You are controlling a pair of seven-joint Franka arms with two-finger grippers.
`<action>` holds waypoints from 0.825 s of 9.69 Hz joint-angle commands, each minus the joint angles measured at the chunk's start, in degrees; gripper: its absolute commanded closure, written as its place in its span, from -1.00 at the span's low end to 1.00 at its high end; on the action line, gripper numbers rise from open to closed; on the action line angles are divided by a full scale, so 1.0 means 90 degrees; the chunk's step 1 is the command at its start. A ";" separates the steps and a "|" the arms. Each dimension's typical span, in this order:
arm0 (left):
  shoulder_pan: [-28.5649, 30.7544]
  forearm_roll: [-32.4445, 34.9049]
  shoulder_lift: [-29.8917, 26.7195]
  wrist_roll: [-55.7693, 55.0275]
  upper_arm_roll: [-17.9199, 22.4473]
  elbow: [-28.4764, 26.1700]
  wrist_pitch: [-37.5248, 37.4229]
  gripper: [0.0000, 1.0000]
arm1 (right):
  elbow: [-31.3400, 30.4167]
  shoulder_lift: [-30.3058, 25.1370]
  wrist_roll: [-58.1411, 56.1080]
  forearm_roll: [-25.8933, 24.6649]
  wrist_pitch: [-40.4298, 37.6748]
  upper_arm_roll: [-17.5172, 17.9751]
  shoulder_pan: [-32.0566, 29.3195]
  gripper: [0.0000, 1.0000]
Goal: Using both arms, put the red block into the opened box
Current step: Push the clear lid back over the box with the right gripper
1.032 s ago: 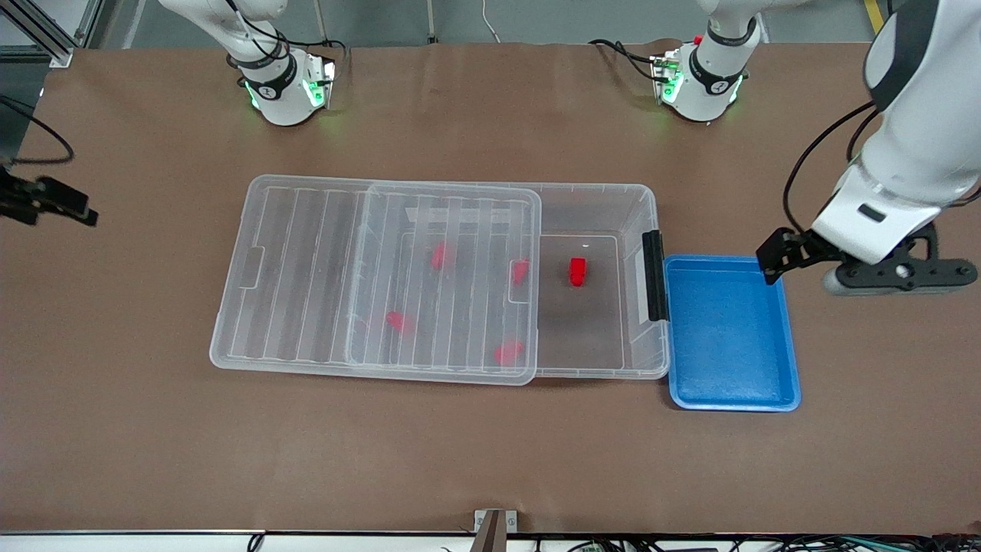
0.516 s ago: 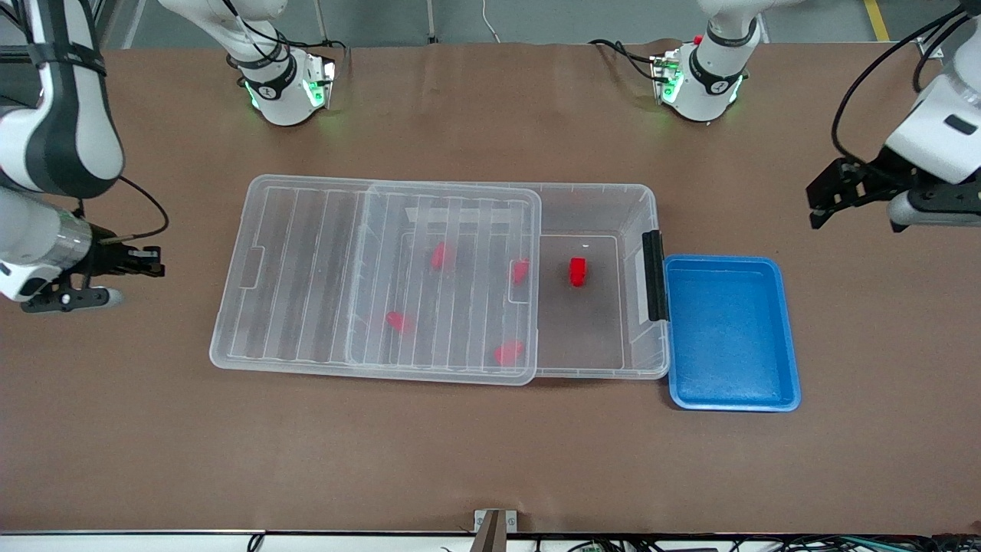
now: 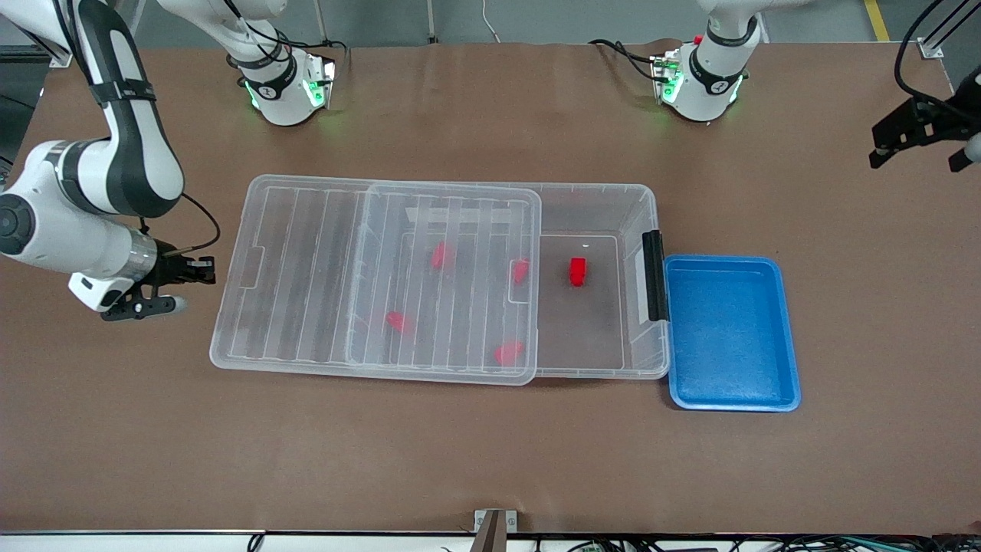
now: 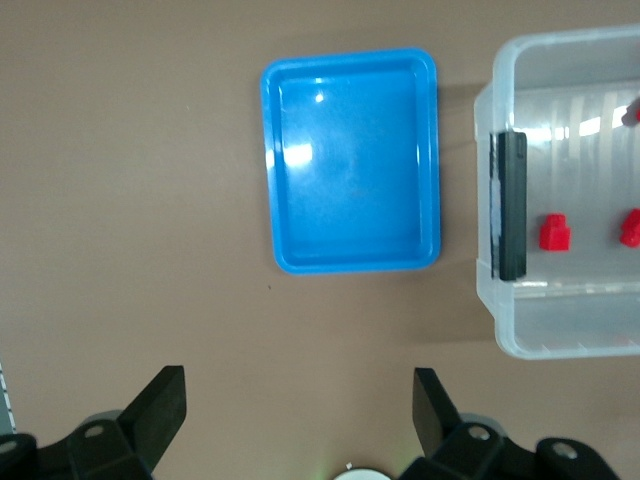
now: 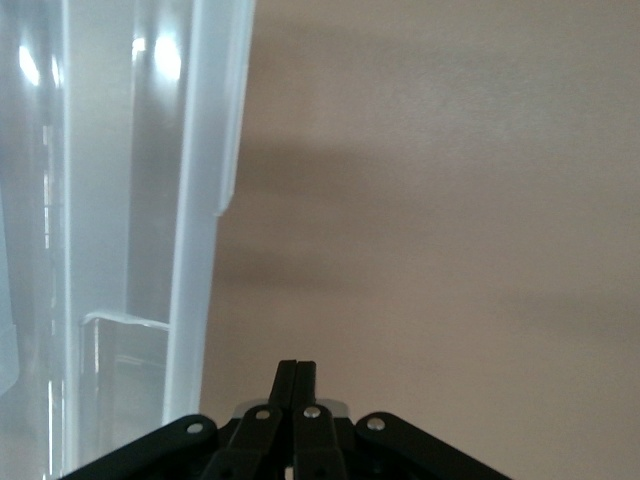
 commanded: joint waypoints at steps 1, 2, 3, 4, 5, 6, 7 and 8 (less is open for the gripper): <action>-0.0475 -0.0075 -0.0284 -0.0375 0.0228 -0.0491 -0.0087 -1.00 | -0.0071 0.0046 -0.0088 0.0411 0.0039 0.0182 -0.0022 1.00; -0.0486 -0.0066 -0.0285 -0.0386 0.0229 -0.0482 -0.0106 -1.00 | -0.0062 0.0056 -0.0079 0.0607 0.0029 0.0231 -0.0002 1.00; -0.0467 -0.0065 -0.0236 -0.0386 0.0219 -0.0462 -0.0097 -1.00 | -0.0052 0.0085 -0.0040 0.0638 0.0019 0.0318 0.0037 1.00; -0.0477 -0.0065 -0.0188 -0.0386 0.0180 -0.0443 -0.0049 -1.00 | -0.0033 0.0085 0.0009 0.0658 0.0009 0.0329 0.0124 1.00; -0.0486 -0.0075 -0.0158 -0.0386 0.0161 -0.0404 -0.0038 -1.00 | 0.0045 0.0076 0.0038 0.0764 -0.0146 0.0329 0.0202 1.00; -0.0486 -0.0075 -0.0148 -0.0386 0.0160 -0.0404 0.0000 -1.00 | 0.0181 0.0075 0.0039 0.0930 -0.0399 0.0329 0.0222 1.00; -0.0477 -0.0075 -0.0138 -0.0386 0.0160 -0.0404 0.0010 -1.00 | 0.0231 0.0085 0.0164 0.0999 -0.0411 0.0338 0.0397 1.00; -0.0457 -0.0075 -0.0119 -0.0396 0.0160 -0.0404 0.0011 -1.00 | 0.0270 0.0134 0.0378 0.1009 -0.0372 0.0329 0.0563 1.00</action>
